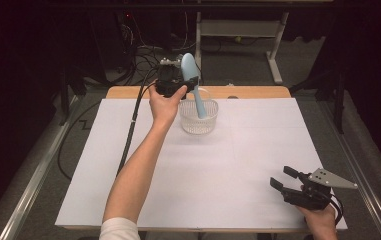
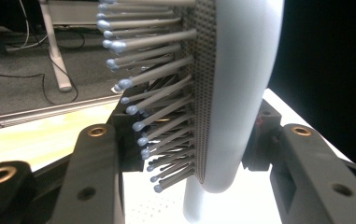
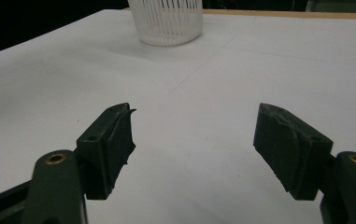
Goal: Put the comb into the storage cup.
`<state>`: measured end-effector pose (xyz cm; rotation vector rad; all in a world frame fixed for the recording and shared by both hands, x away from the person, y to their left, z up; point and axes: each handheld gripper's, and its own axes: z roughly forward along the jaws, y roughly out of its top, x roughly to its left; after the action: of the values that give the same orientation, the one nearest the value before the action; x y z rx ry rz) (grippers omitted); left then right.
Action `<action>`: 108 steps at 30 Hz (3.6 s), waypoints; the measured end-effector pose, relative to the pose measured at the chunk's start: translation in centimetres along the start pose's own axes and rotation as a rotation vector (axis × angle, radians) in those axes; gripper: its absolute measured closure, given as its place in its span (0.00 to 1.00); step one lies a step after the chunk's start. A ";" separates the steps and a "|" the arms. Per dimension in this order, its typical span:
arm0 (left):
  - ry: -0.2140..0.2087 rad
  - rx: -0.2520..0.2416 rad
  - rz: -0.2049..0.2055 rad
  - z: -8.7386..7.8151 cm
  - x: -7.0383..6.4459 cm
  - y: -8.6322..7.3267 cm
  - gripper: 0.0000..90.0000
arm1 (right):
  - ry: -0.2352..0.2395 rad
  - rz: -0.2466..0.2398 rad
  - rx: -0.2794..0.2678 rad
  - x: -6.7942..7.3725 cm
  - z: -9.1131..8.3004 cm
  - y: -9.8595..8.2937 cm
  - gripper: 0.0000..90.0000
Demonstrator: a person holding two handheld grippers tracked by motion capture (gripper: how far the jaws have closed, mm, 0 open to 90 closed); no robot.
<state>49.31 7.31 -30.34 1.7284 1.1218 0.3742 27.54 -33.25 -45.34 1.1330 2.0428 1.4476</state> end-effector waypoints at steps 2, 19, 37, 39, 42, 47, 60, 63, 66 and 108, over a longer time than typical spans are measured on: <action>0.004 0.003 0.001 0.2 0.0 -0.1 0.58 | 0.001 0.000 0.000 0.0 0.0 0.0 0.32; 0.009 0.029 0.004 2.1 -0.3 -1.2 0.58 | 0.006 -0.004 0.001 0.0 0.0 0.0 0.32; 0.026 0.032 -0.023 4.0 -0.4 -2.9 0.57 | 0.011 -0.005 -0.007 0.0 0.0 0.0 0.33; 0.035 0.035 -0.026 4.1 -0.2 -3.2 0.57 | 0.011 -0.005 -0.006 0.0 0.0 0.0 0.33; 0.042 0.048 -0.022 4.3 0.0 -3.5 0.57 | 0.013 -0.006 -0.003 0.0 0.0 0.0 0.33; 0.035 0.038 -0.030 4.5 -0.1 -3.8 0.57 | 0.013 -0.005 -0.001 0.0 0.1 0.0 0.32; 0.039 0.053 -0.015 5.3 -0.4 -4.8 0.56 | 0.015 -0.008 0.001 0.1 0.1 0.0 0.32; 0.040 0.054 -0.013 5.2 -0.4 -4.8 0.56 | 0.015 -0.009 0.001 0.1 0.1 0.0 0.32; 0.047 0.058 -0.003 5.2 -0.4 -4.8 0.55 | 0.017 -0.009 0.005 0.1 0.1 0.0 0.32; 0.058 0.146 0.068 3.3 1.3 -4.4 0.43 | 0.022 -0.013 0.018 0.2 0.3 0.0 0.32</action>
<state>50.06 6.80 -35.97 1.8982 1.1578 0.3951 27.65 -32.94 -45.44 1.1143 2.0785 1.4444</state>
